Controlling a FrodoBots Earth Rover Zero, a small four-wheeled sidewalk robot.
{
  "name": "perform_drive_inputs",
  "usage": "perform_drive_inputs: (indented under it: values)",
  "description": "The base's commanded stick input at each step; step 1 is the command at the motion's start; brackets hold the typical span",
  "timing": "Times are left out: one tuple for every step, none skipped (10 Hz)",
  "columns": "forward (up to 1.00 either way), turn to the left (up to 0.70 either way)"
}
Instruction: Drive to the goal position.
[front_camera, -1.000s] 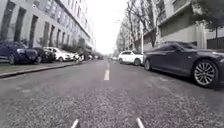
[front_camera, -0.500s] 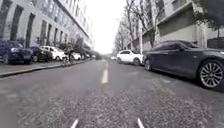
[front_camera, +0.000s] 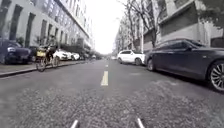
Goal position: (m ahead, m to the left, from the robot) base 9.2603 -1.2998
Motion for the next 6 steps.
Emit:
perform_drive_inputs:
  values:
    - [0.70, 0.00]
    - [0.70, 0.00]
    - [0.70, -0.06]
    - [0.70, -0.12]
    - [0.70, -0.14]
    - [0.70, -0.14]
